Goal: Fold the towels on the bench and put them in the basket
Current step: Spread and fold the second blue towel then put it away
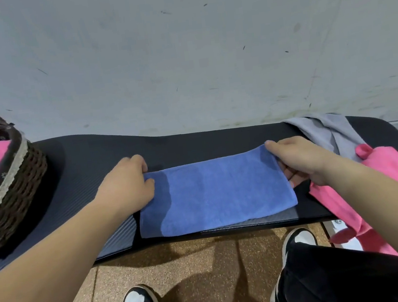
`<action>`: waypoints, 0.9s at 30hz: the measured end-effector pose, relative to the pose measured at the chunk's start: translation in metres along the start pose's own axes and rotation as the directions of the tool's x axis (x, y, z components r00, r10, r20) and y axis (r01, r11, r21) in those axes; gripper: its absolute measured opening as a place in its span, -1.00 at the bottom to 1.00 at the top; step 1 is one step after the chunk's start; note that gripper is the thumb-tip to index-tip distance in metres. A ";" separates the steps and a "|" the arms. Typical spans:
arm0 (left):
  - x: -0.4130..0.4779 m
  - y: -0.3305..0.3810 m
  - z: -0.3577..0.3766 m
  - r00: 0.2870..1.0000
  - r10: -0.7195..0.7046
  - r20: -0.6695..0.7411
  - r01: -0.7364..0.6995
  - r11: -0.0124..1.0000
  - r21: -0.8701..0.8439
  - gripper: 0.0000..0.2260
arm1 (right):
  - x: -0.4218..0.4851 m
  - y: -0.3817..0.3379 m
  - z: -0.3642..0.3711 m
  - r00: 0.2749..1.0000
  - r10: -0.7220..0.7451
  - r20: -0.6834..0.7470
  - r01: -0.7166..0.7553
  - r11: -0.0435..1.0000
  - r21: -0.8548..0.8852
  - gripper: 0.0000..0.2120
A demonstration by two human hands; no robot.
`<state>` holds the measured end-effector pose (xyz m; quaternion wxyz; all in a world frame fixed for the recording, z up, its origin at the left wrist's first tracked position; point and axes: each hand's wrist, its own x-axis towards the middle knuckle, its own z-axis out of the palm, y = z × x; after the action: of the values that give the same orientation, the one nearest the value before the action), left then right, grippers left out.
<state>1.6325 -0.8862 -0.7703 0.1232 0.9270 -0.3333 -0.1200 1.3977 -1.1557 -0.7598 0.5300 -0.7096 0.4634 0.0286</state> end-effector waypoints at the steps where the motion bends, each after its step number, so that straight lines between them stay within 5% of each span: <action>1: 0.000 0.004 0.001 0.998 0.051 -0.041 -0.048 0.997 0.057 -0.83 | -0.001 0.001 -0.002 1.000 -0.003 -0.011 0.003 1.000 -0.001 -0.66; 6: -0.003 0.038 0.007 0.970 0.237 -0.044 -0.223 0.950 0.218 -0.69 | 0.014 0.013 -0.002 0.970 -0.146 -0.192 0.087 0.954 -0.287 -0.81; 10: 0.007 0.029 0.000 0.984 0.087 0.157 -0.118 0.972 0.201 -0.57 | 0.025 0.010 0.000 0.912 -0.330 -0.242 0.156 0.827 -0.541 -0.68; 14: 0.012 0.013 -0.006 0.978 -0.035 0.206 0.002 0.988 0.157 -0.51 | 0.009 0.007 0.020 0.825 -0.564 0.025 0.440 0.615 -0.655 -0.53; 16: 0.012 0.013 -0.004 0.974 -0.083 0.211 0.047 0.984 0.170 -0.64 | -0.001 0.018 0.036 0.854 -0.467 0.227 0.477 0.530 -0.701 -0.24; 19: 0.011 0.010 -0.007 0.960 -0.149 0.238 0.114 0.982 0.153 -0.72 | -0.006 0.036 0.047 0.891 -0.326 0.316 0.440 0.448 -0.779 -0.19; 24: 0.001 0.004 -0.017 0.943 -0.144 0.299 0.211 0.956 -0.205 -0.80 | -0.009 0.038 0.051 0.895 -0.345 0.282 0.412 0.399 -0.819 -0.21; 27: -0.006 -0.002 -0.024 0.956 -0.135 0.262 0.254 0.828 -0.500 -0.77 | -0.013 0.036 0.054 0.900 -0.344 0.266 0.395 0.390 -0.832 -0.19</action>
<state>1.6367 -0.8768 -0.7472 0.3234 0.8678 -0.2021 -0.3187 1.3901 -1.1062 -0.8028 0.1009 -0.9614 0.2010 0.1584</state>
